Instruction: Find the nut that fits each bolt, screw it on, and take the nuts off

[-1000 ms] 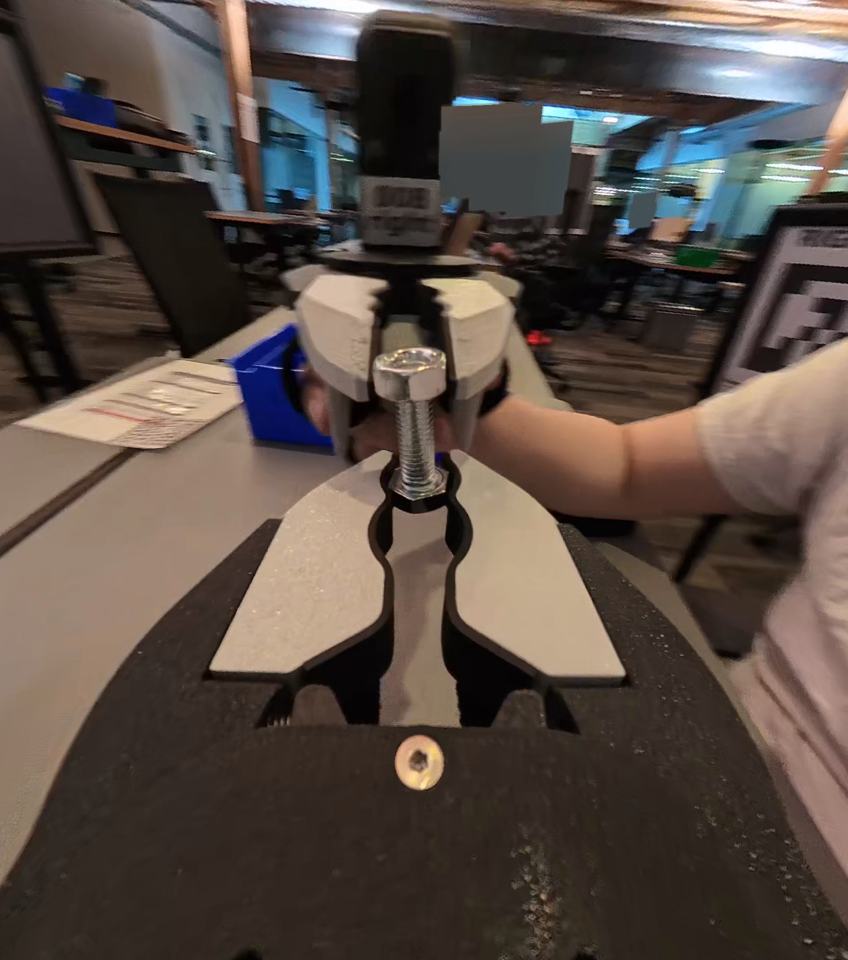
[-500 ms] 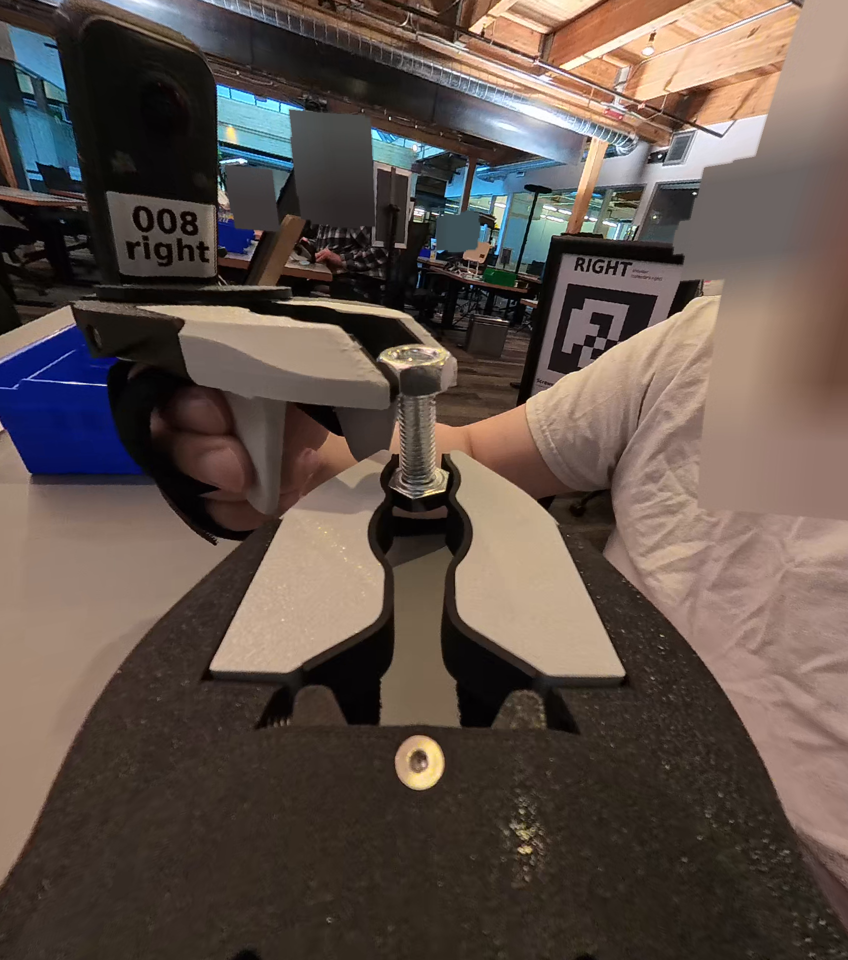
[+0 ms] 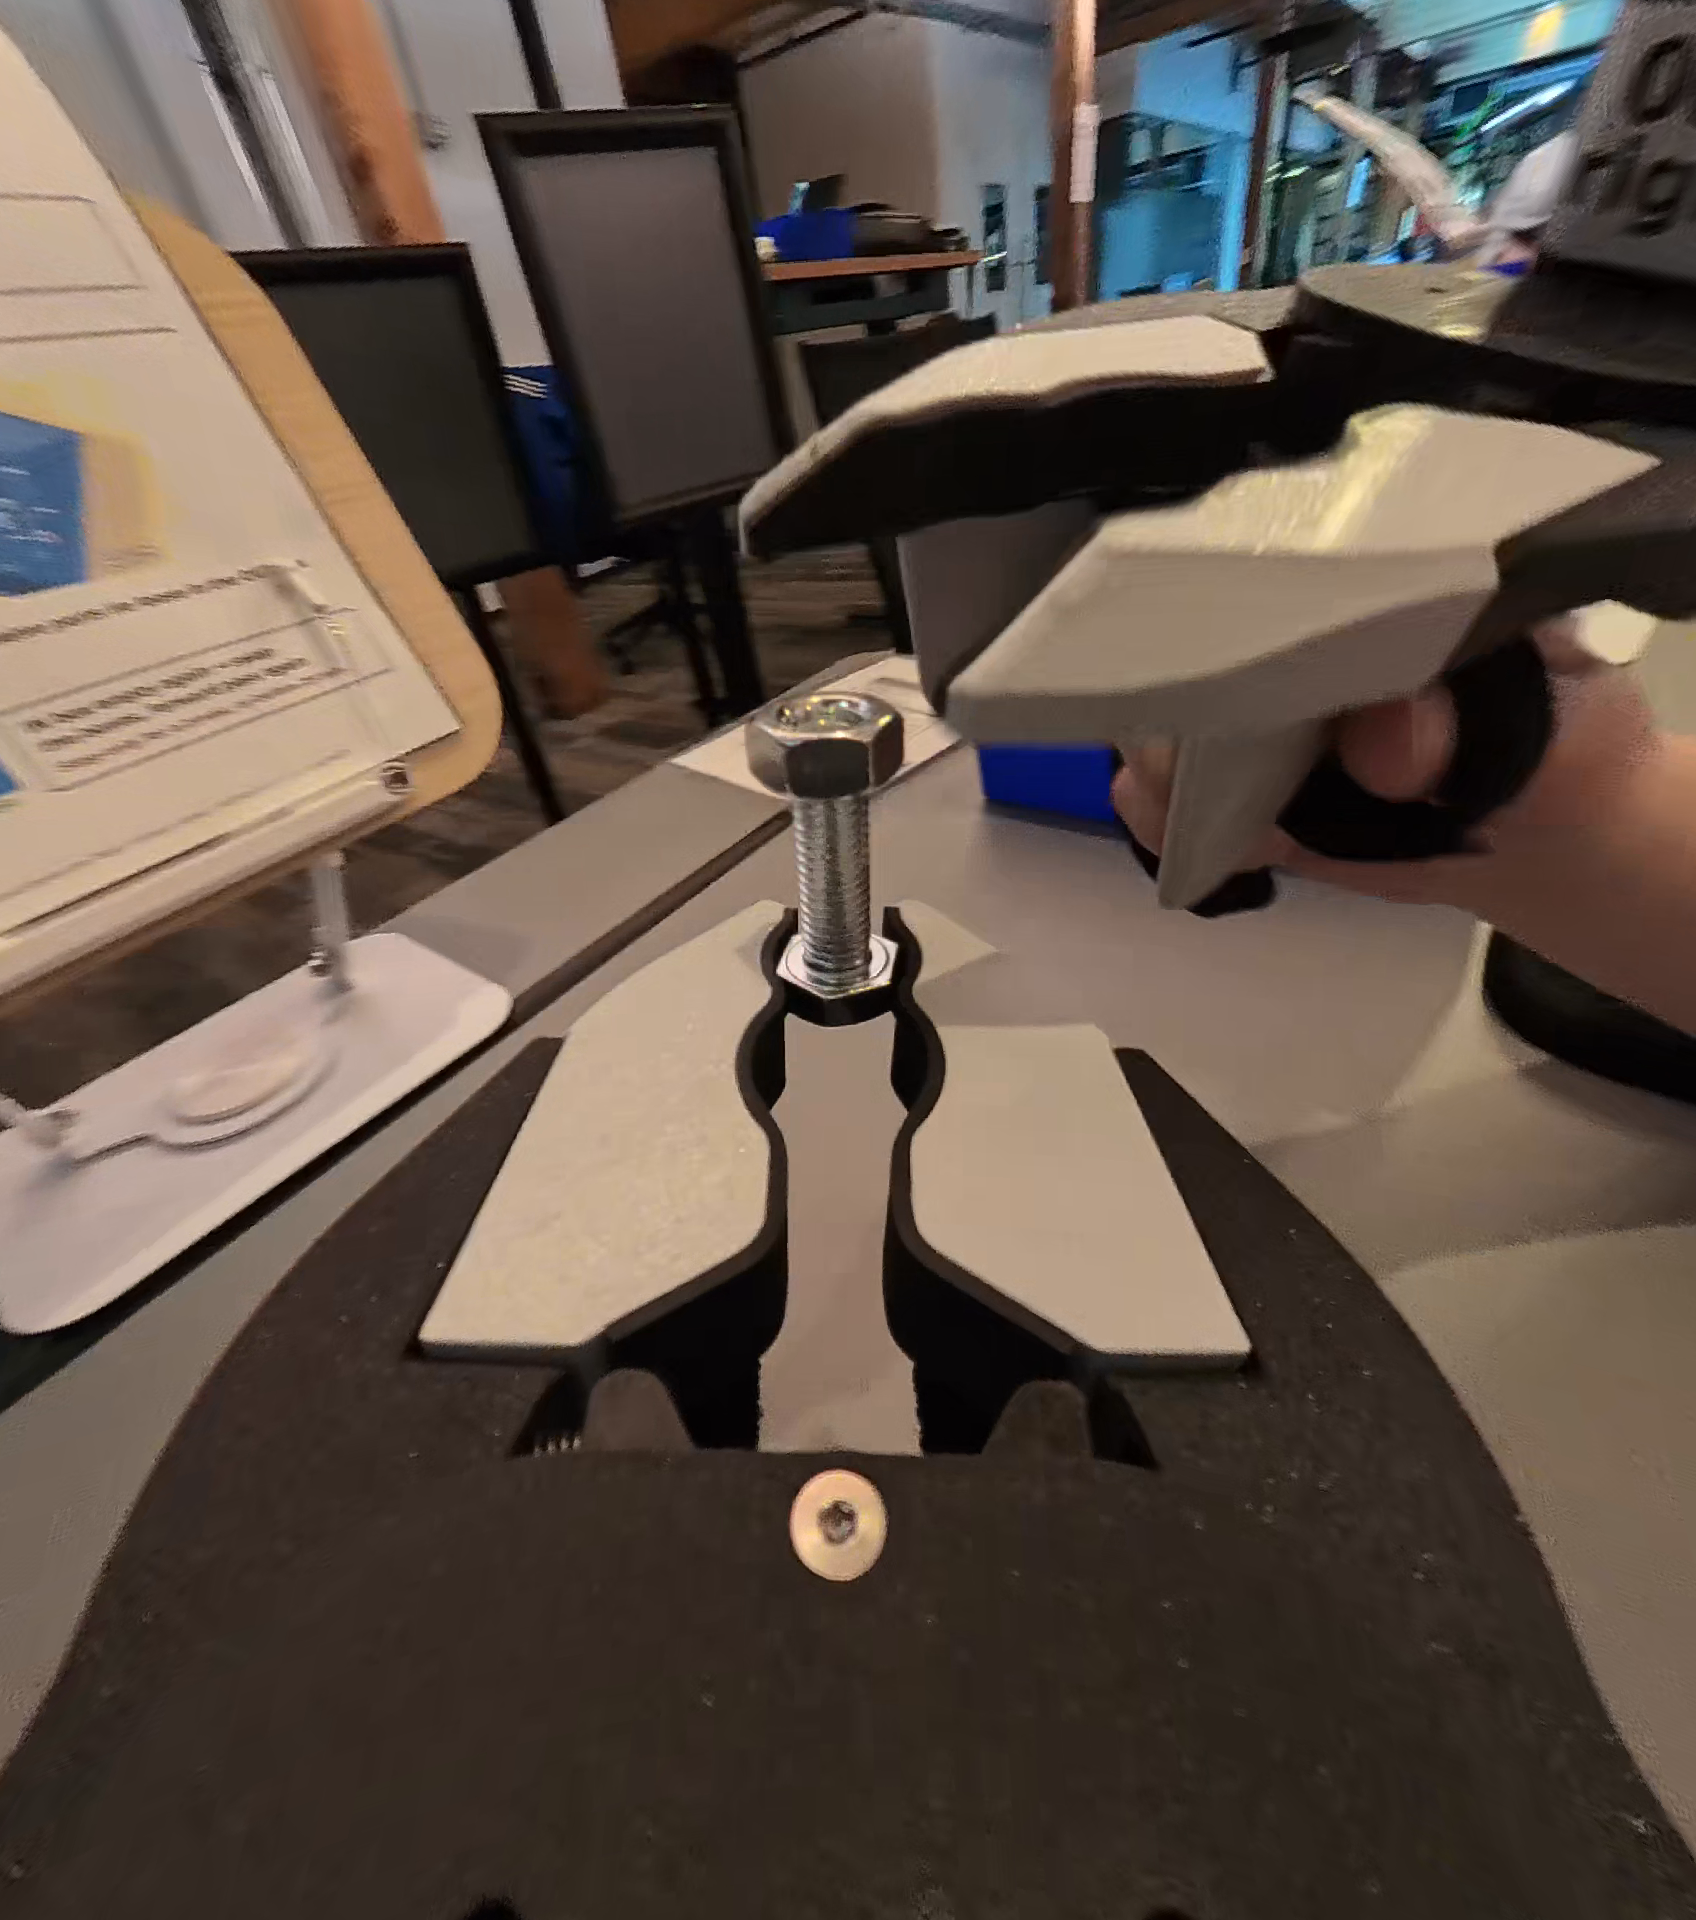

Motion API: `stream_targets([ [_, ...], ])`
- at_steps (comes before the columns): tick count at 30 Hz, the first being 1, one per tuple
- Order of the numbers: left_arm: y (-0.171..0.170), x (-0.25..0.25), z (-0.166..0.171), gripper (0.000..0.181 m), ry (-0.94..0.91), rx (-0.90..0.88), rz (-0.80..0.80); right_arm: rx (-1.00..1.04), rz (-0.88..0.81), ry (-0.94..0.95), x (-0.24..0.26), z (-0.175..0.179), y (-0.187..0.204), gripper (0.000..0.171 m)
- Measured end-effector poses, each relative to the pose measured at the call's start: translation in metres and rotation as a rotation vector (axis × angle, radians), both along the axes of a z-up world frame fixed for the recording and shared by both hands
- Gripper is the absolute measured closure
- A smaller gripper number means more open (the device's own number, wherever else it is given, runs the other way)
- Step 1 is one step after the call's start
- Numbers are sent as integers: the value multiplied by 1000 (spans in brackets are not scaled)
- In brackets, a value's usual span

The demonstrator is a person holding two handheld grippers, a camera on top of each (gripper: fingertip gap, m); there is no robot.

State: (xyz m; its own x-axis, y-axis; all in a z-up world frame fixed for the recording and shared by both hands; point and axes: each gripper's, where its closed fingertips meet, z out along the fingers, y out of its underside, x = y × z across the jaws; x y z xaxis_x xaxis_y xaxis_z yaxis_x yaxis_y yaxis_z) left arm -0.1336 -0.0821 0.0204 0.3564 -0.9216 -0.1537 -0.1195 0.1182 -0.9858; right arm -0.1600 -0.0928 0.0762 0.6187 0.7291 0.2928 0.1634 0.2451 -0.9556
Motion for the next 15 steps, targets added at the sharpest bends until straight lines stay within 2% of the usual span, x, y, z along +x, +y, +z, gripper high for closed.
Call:
stream_targets([
  [5,6,-4,0,166,24,37,85,-55,-94,66,-12,-11,3,138],
  [9,2,-2,0,166,27,48,77,-81,-152,74,-9,-18,9,141],
  [11,1,-1,0,166,30,46,71,-76,-104,102,-11,-14,4,152],
  [15,-2,1,-1,166,28,14,28,-97,-62,72,-11,-15,4,152],
])
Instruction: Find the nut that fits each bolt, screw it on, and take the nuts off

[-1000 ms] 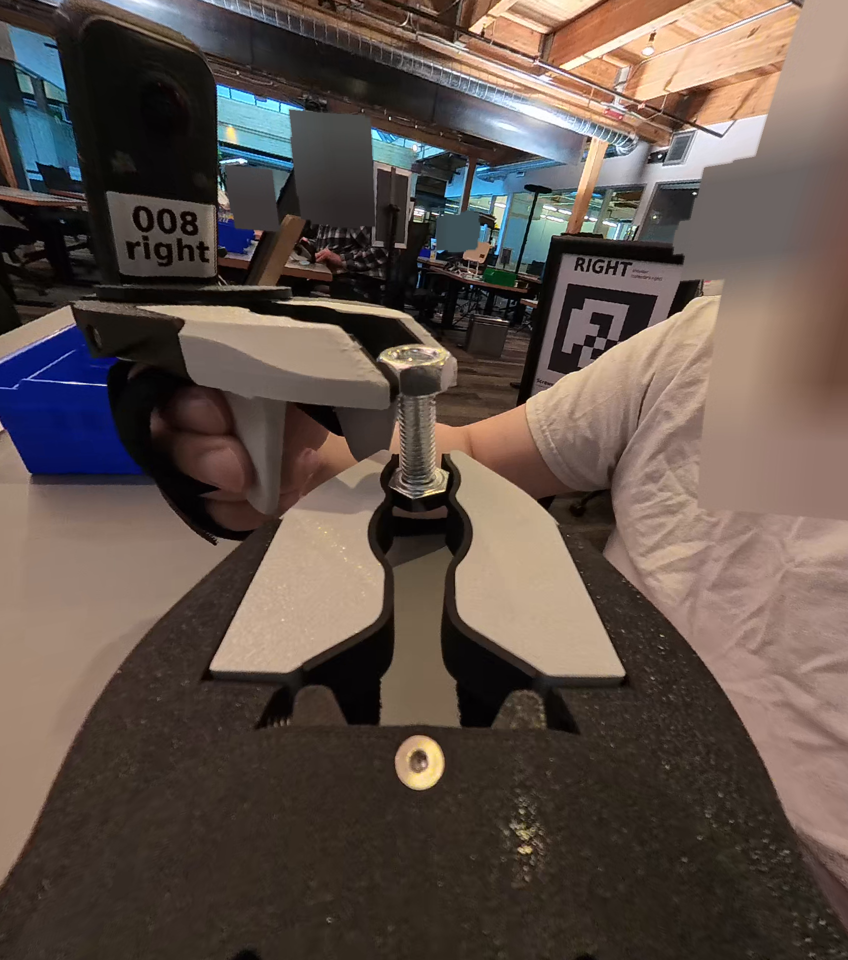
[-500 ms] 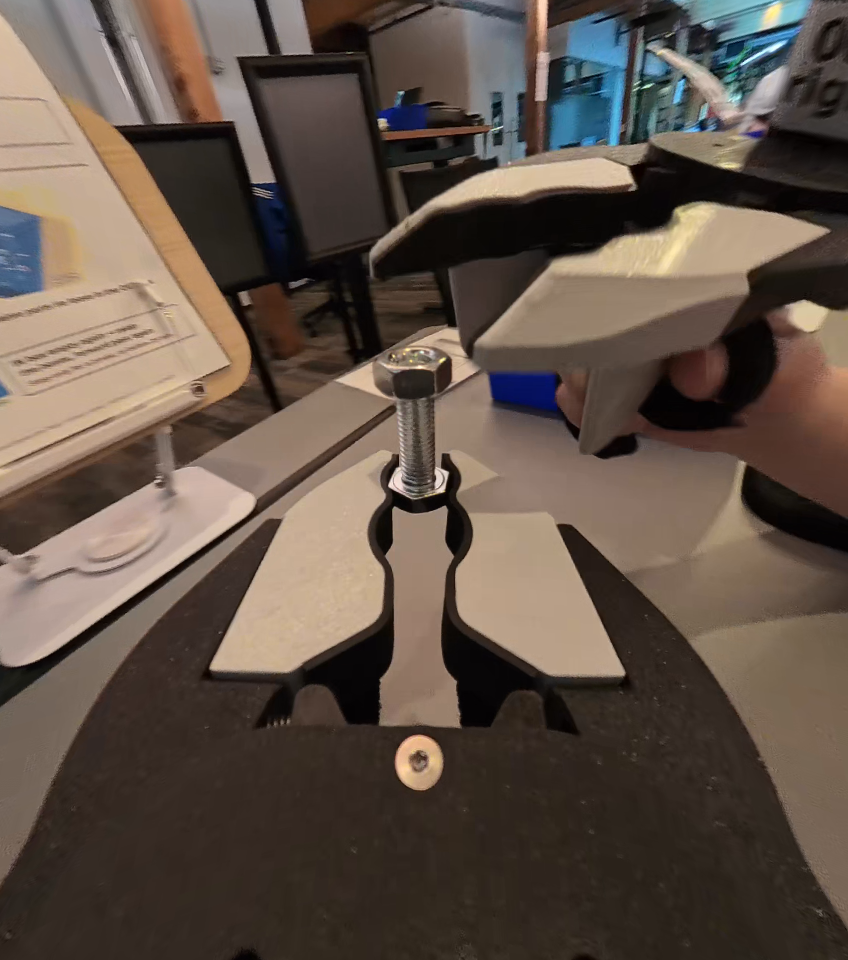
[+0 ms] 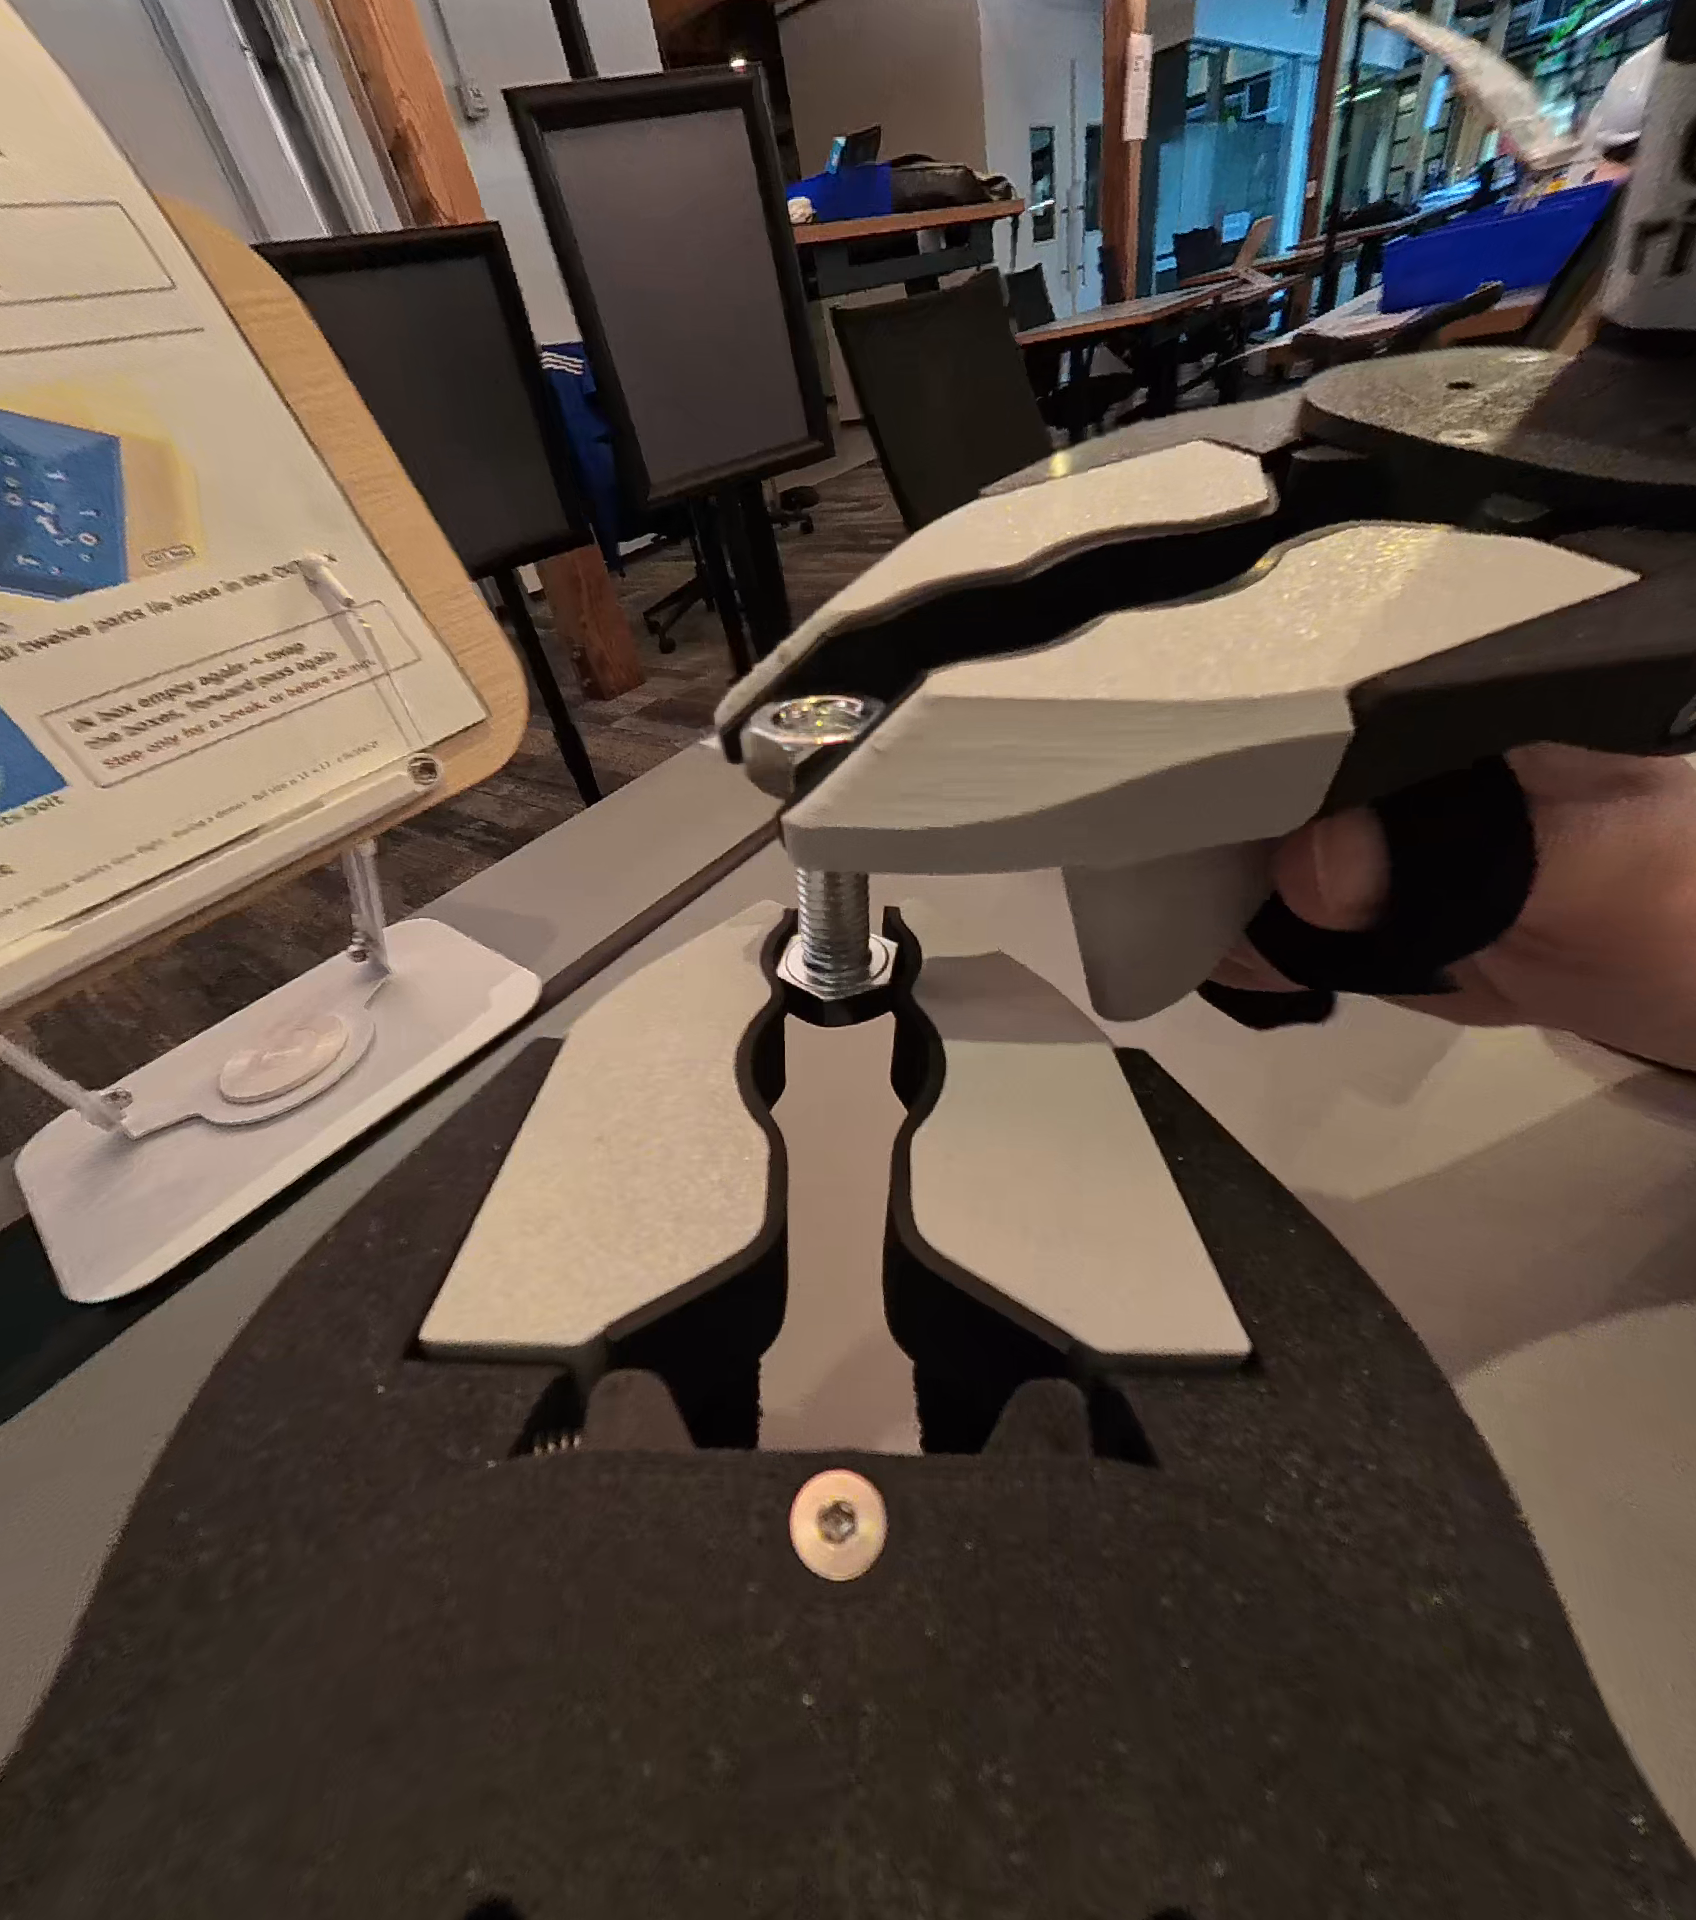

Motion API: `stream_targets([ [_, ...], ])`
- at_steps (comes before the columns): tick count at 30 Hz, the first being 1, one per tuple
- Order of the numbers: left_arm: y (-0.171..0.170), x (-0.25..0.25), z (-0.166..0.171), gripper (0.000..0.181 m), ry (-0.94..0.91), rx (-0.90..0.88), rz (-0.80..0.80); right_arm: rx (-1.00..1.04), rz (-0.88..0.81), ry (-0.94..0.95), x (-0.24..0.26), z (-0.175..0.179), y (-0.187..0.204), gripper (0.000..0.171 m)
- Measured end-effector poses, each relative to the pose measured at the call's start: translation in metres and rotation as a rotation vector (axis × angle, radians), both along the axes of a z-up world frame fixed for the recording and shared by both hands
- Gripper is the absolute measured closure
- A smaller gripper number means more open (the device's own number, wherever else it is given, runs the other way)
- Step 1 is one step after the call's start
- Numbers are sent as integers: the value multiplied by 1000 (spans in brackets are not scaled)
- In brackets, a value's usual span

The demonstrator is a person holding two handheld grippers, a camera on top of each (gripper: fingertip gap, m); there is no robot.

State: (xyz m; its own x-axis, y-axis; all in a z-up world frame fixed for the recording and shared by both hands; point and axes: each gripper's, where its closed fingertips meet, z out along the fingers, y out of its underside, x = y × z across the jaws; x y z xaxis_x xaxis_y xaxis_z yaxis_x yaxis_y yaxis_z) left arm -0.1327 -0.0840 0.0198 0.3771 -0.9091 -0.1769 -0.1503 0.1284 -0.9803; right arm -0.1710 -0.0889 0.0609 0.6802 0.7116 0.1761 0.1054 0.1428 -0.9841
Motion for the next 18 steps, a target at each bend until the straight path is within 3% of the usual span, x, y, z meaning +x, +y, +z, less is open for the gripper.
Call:
stream_targets([
  [3,-13,5,2,167,-30,-80,-150,-32,152,-26,-1,1,-7,152],
  [11,-95,11,1,167,9,-321,-784,-119,854,75,15,0,-69,153],
  [18,-148,-3,17,167,-122,-573,-1197,-132,1163,205,10,9,-111,153],
])
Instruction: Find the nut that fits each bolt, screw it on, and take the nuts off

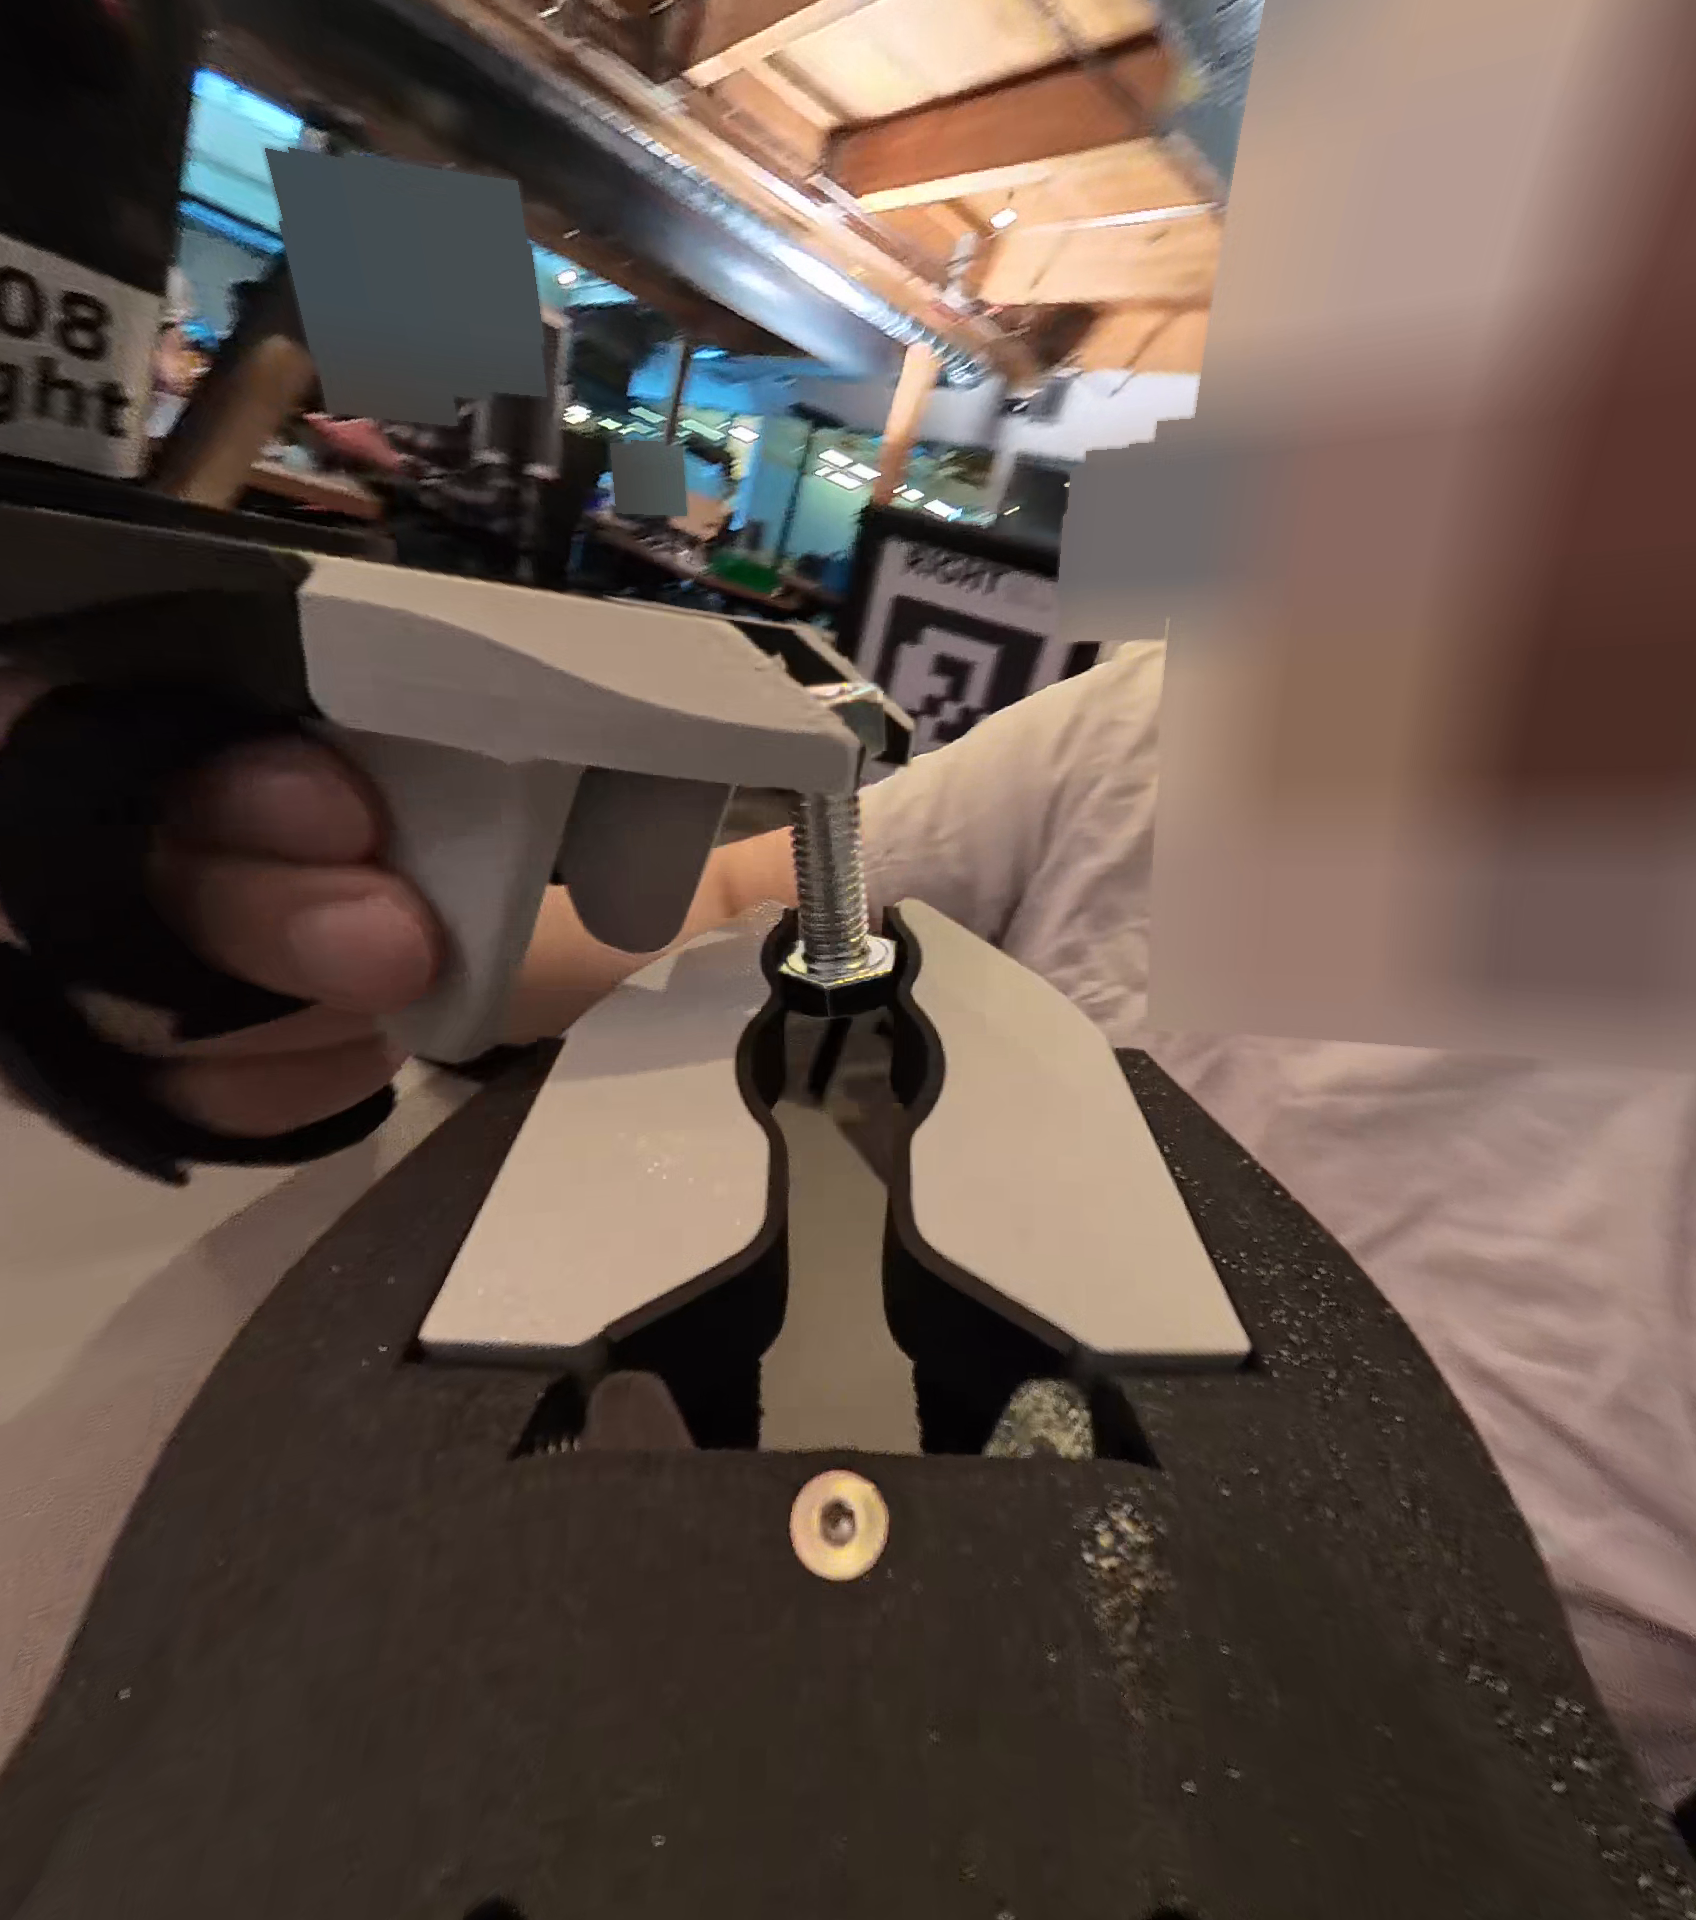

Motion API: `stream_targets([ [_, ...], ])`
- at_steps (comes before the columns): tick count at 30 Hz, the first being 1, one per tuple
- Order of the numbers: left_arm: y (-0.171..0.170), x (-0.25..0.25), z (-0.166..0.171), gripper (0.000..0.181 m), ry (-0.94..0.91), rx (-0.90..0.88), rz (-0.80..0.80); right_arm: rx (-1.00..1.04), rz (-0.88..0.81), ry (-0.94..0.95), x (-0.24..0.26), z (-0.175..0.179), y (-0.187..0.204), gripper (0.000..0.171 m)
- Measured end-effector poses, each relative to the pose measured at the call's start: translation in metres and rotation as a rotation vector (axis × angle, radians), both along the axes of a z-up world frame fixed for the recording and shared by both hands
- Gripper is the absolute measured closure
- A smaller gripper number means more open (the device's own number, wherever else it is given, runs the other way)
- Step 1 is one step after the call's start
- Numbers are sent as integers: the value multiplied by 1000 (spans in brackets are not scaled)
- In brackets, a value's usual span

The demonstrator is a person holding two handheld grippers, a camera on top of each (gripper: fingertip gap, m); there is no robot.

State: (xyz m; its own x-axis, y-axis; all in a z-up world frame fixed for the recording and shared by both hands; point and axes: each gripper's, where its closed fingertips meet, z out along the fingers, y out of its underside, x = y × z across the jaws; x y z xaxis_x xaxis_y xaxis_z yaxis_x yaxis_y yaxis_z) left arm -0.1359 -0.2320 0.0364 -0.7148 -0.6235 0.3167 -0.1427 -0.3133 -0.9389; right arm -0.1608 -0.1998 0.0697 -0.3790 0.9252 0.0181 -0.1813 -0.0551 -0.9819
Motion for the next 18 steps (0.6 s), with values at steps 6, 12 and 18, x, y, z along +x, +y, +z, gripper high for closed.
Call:
stream_targets([
  [6,11,4,3,167,-17,2,83,4,-122,18,-3,6,13,144],
  [12,80,21,-13,167,50,249,599,1,-598,-42,9,17,75,129],
  [18,153,5,-25,167,128,426,1127,39,-1011,-165,16,10,113,133],
])
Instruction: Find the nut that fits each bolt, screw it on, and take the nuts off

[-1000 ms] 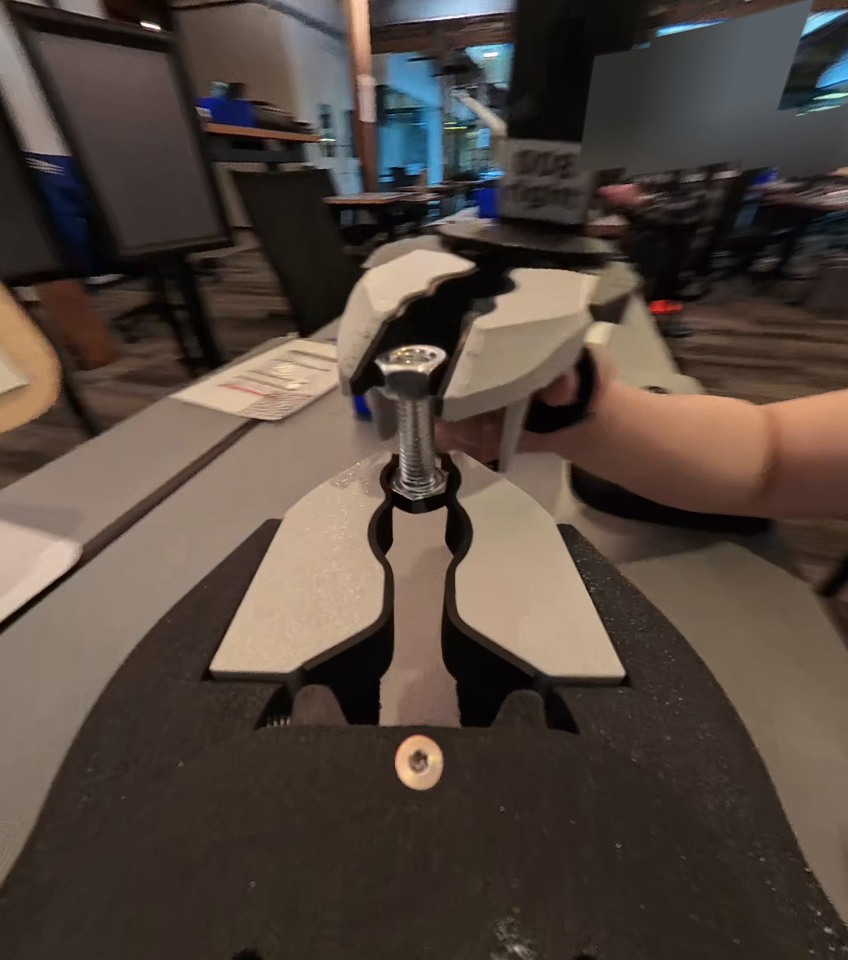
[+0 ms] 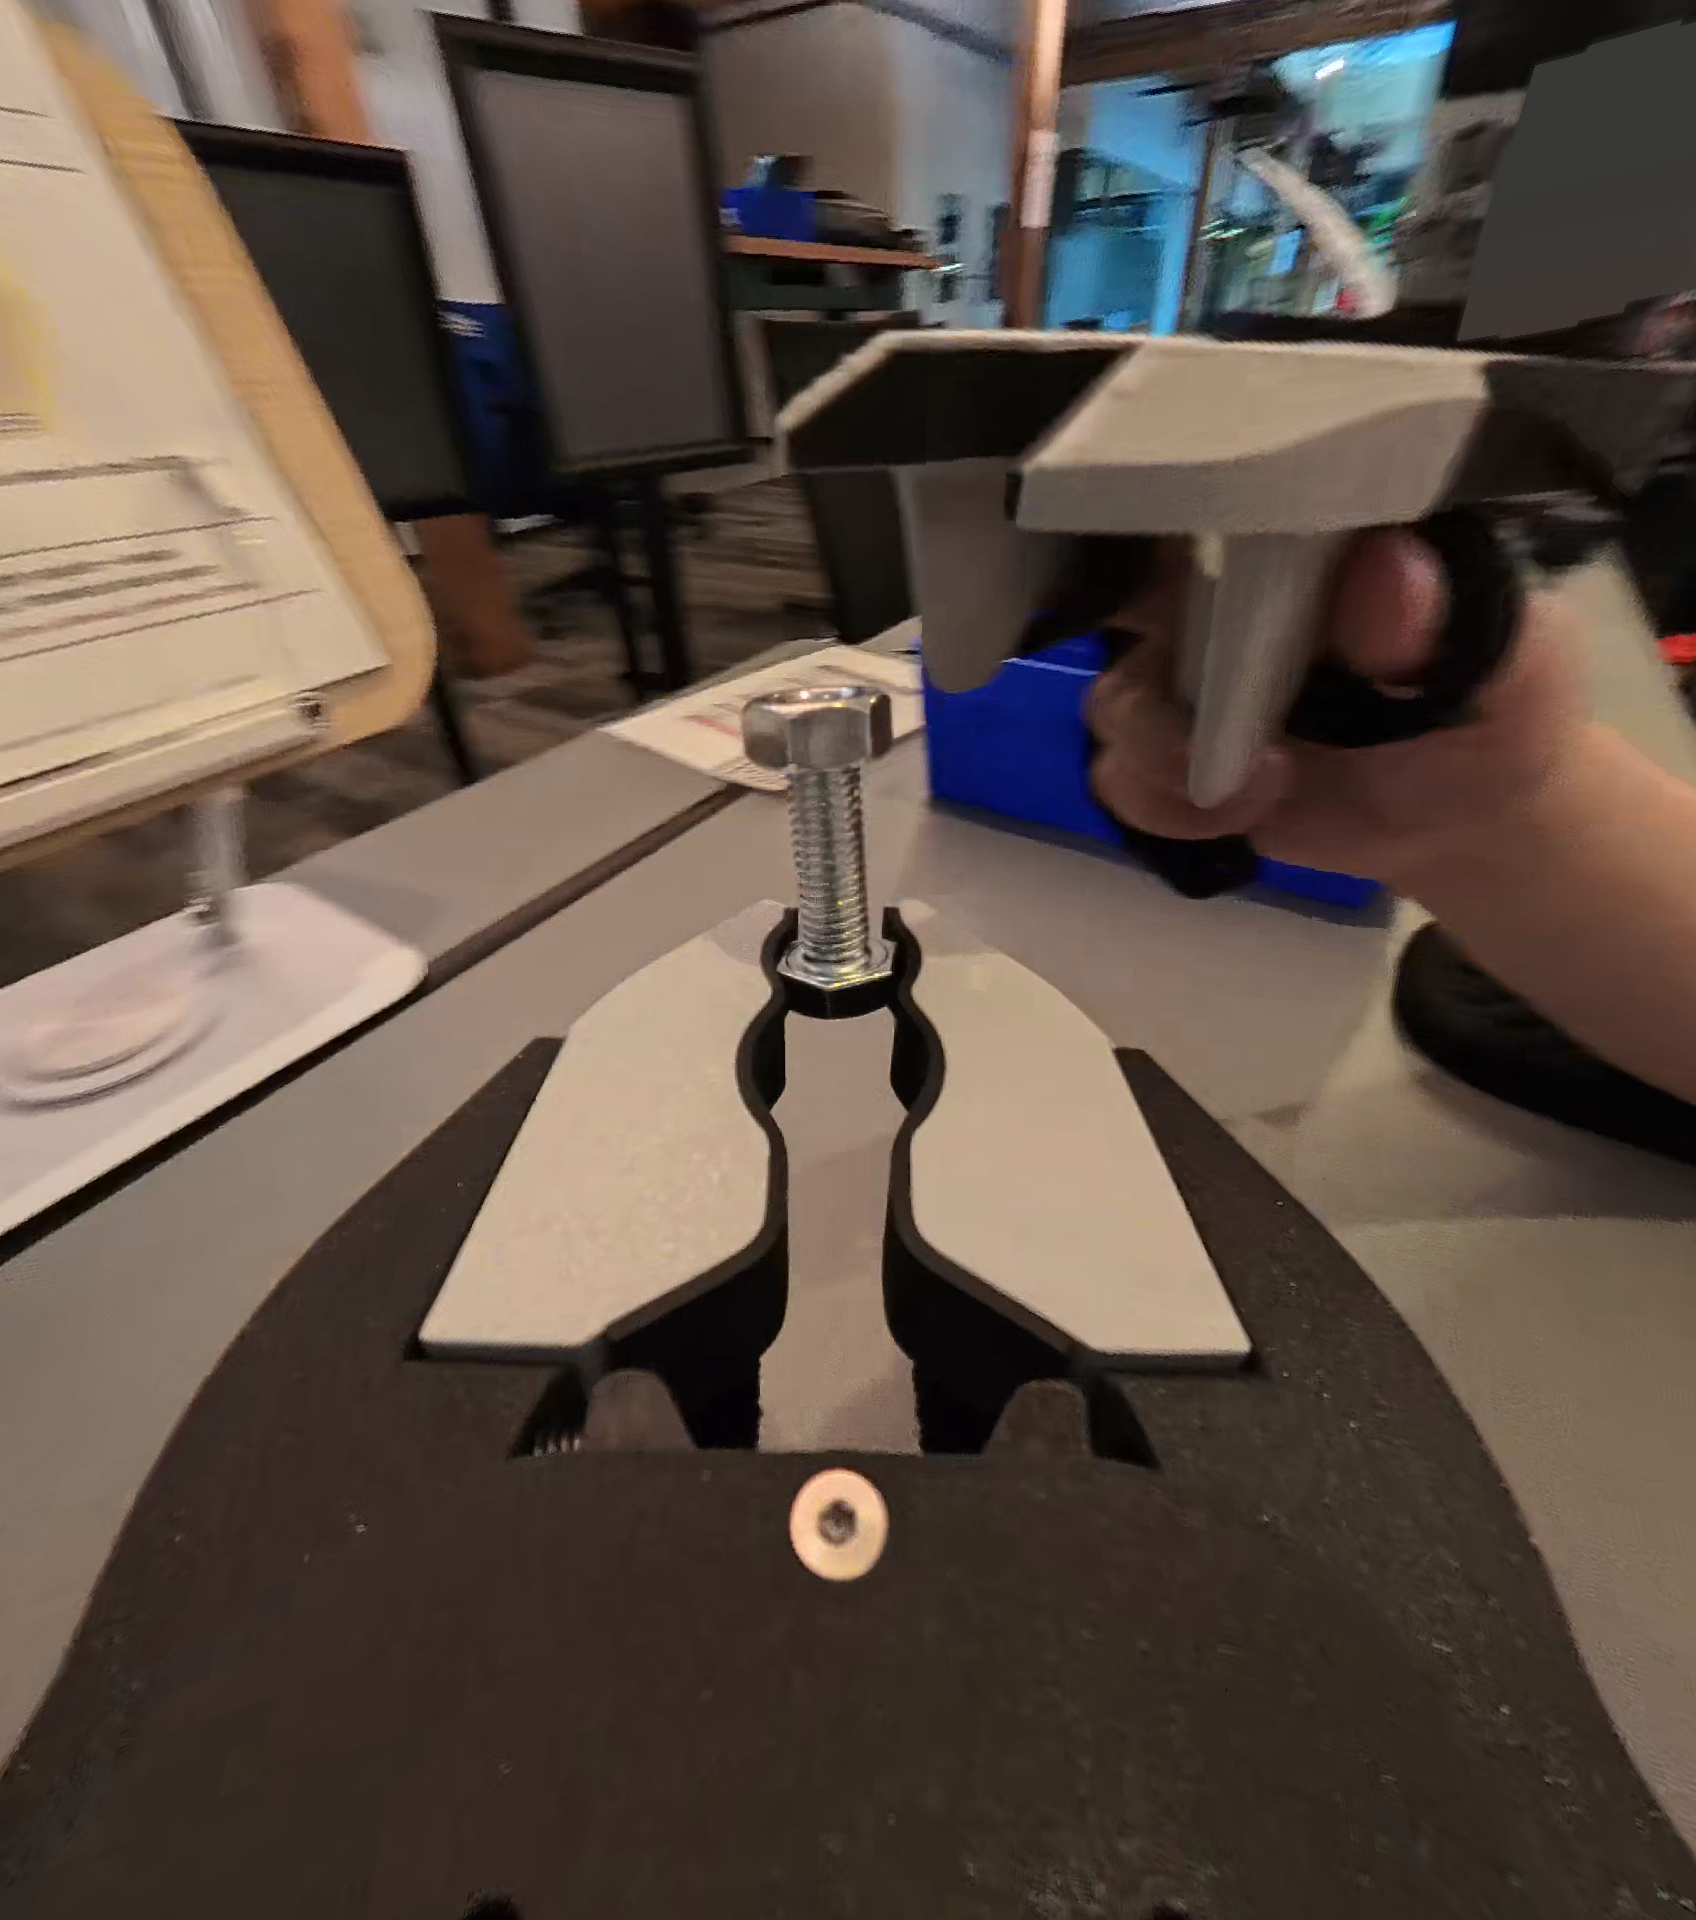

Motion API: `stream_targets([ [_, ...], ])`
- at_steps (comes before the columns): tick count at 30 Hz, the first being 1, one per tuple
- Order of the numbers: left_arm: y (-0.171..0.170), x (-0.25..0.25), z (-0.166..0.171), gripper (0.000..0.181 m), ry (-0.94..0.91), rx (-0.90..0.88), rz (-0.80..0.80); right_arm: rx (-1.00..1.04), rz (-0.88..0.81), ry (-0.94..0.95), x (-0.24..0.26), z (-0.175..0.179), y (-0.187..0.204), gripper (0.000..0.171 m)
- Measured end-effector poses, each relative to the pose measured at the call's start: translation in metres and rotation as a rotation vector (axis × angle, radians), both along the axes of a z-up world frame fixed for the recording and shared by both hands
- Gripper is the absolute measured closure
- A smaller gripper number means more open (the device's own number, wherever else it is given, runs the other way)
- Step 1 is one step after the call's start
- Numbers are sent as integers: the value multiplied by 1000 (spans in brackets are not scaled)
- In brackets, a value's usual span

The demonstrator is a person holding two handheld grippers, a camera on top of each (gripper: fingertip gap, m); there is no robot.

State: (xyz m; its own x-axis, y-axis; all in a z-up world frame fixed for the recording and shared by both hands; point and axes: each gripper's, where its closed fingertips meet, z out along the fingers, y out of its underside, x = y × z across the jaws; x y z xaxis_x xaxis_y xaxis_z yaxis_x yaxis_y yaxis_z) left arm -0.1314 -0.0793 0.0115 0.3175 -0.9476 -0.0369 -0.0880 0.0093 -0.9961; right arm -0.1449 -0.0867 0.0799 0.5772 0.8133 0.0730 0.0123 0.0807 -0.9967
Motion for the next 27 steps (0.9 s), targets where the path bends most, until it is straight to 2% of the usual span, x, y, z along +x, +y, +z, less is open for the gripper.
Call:
stream_targets([
  [5,10,-7,-1,167,44,82,140,-30,-186,-44,-12,-19,10,135],
  [9,9,-6,-3,167,71,118,182,-73,-198,-17,-21,-28,9,138],
  [11,7,-5,-2,167,70,121,181,-71,-205,-25,-20,-30,9,152],
  [15,5,-4,-1,167,63,107,155,-78,-160,-30,-21,-28,7,153],
  [19,-14,4,9,167,1,52,-45,-50,46,-23,-24,-17,-7,154],
  [27,-98,9,19,167,-37,-207,-711,-29,667,72,-13,-8,-68,153],
])
